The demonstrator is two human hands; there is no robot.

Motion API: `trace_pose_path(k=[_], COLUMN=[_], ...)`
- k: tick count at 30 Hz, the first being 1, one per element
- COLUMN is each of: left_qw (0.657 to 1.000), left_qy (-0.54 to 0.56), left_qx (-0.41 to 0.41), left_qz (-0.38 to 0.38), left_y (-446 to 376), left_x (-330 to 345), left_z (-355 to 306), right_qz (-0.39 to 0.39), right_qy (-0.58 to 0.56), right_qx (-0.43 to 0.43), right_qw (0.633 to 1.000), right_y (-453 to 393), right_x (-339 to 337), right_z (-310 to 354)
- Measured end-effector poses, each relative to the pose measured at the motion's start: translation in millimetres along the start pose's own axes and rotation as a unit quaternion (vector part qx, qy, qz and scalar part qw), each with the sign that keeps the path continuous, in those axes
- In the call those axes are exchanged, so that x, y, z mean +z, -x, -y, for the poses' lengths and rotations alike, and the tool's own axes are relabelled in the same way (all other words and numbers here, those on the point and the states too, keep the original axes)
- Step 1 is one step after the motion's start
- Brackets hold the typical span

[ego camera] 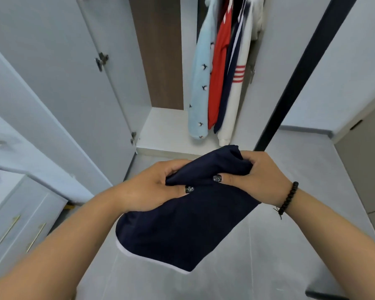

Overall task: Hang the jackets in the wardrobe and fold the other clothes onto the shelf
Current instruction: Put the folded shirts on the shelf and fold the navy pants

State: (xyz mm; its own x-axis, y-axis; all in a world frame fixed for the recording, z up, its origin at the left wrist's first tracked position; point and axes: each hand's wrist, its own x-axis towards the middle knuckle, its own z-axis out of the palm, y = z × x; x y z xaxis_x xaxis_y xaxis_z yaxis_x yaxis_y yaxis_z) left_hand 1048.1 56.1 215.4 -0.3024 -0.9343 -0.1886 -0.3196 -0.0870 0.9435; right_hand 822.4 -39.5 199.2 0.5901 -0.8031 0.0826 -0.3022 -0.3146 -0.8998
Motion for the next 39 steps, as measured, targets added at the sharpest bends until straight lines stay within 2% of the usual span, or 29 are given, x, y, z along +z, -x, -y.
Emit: trace_pose_path(k=[4,10,13,16,19,25,30,35,39], left_qw=[0.999,0.98,0.963,0.951,0.952,0.947,0.942,0.919,0.906], left_qy=[-0.01,-0.007,-0.056,-0.145,-0.164,-0.104,0.024,0.108,0.184], left_qx=[0.012,0.069,0.088,0.053,0.023,0.041,0.088,0.156,0.201], left_qz=[-0.037,-0.187,-0.25,-0.267,-0.258,-0.301,-0.322,-0.345,-0.324], left_y=[23.0,63.0,74.9,81.2,85.6,69.1,35.3,-23.6,-88.9], left_x=[-48.0,-111.4,-132.3,-152.8,-169.9,-200.8,-235.7,-268.9,-269.3], left_z=[-67.4,-135.4,-148.5,-154.7,-156.8,-166.5,-191.4,-215.4,-226.7], right_qz=[-0.007,-0.031,-0.041,-0.093,-0.132,-0.16,-0.233,-0.285,-0.299], right_qy=[0.024,0.093,0.115,0.101,0.097,0.098,0.023,-0.046,-0.099], right_qx=[-0.047,-0.126,-0.154,-0.166,-0.168,-0.17,-0.171,-0.174,-0.183], right_qw=[0.999,0.987,0.981,0.977,0.972,0.967,0.957,0.942,0.931], right_y=[-30.8,-73.7,-91.3,-112.3,-134.2,-174.4,-219.5,-278.0,-322.4], right_x=[-20.4,-35.5,-36.3,-41.2,-50.4,-71.2,-100.4,-141.0,-173.4], right_z=[87.7,197.3,236.2,268.5,294.7,315.1,319.7,327.2,337.3])
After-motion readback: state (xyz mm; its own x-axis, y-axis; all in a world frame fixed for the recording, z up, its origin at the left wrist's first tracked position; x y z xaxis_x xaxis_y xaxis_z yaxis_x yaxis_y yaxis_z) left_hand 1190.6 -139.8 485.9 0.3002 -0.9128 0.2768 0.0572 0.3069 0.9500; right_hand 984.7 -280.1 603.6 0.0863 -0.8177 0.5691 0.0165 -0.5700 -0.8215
